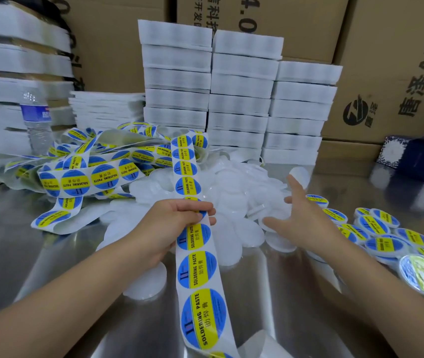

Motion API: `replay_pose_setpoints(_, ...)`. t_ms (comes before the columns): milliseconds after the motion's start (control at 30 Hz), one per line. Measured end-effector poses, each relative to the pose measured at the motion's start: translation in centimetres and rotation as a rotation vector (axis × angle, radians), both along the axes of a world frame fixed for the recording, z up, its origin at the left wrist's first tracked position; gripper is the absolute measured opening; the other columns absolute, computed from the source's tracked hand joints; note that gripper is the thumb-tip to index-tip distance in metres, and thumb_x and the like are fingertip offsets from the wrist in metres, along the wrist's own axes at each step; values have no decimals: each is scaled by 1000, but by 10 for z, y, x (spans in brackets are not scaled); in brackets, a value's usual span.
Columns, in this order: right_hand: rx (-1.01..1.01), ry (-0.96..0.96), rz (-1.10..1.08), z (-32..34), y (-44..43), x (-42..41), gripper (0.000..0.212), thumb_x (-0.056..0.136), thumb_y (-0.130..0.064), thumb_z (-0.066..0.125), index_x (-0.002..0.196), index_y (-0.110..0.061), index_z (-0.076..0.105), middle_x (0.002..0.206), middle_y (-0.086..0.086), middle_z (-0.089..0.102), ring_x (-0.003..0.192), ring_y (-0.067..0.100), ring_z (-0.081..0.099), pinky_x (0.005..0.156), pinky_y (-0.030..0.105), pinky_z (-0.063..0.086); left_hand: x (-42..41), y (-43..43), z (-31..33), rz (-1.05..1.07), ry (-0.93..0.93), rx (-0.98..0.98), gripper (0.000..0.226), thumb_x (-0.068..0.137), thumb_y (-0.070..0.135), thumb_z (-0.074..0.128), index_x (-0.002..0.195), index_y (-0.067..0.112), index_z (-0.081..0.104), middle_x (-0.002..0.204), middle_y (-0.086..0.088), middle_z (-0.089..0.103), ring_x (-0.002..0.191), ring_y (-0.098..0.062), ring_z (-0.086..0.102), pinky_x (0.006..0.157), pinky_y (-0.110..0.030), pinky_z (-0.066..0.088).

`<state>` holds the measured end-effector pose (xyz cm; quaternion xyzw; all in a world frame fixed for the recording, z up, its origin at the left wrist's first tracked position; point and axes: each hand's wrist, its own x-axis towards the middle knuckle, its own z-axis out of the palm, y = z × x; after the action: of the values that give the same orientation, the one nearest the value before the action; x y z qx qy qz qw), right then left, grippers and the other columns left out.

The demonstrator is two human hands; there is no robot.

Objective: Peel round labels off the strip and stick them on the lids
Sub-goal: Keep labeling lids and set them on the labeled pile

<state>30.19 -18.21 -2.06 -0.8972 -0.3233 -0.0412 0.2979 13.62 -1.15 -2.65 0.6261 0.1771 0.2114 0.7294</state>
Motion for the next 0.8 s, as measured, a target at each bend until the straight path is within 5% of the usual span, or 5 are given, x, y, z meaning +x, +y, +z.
replay_pose_setpoints(167, -39, 17, -35, -3, 1, 3, 95, 79, -40, 67, 147, -24, 3, 113, 2, 64, 108, 28, 57, 91, 36, 42, 0, -3, 2, 1, -3, -55, 28, 90, -10, 48, 90, 6, 72, 89, -7, 76, 81, -15, 74, 58, -22, 57)
replay_pose_setpoints(400, -63, -520, -180, 12, -3, -13, 98, 74, -52, 61, 147, -21, 4, 108, 3, 64, 102, 30, 55, 104, 44, 26, 1, -7, 1, -26, 48, -75, 13, 87, 10, 62, 94, 6, 72, 93, -8, 76, 84, -20, 73, 62, -27, 60)
replay_pose_setpoints(533, 225, -318, 132, 9, 9, -38, 96, 71, -45, 72, 146, -34, 13, 112, -10, 60, 107, 22, 50, 100, 37, 31, 1, -8, -5, -46, 95, 31, 14, 84, 23, 67, 84, 14, 78, 93, -5, 76, 85, -19, 73, 70, -28, 58)
replay_pose_setpoints(700, 419, -144, 394, 0, 20, -62, 89, 67, -43, 78, 125, -61, 13, 113, -24, 54, 118, 4, 45, 107, 41, 31, 0, -10, -5, -56, 111, 114, 20, 81, 34, 69, 79, 17, 78, 85, -11, 76, 69, -18, 70, 57, -24, 53)
replay_pose_setpoints(800, 440, -195, 431, -1, 21, -63, 87, 69, -34, 80, 125, -56, 18, 111, -28, 49, 109, -25, 34, 110, 40, 26, 0, -8, -6, -61, 98, 98, 14, 81, 26, 70, 79, 15, 78, 88, -14, 75, 77, -25, 72, 77, -37, 58)
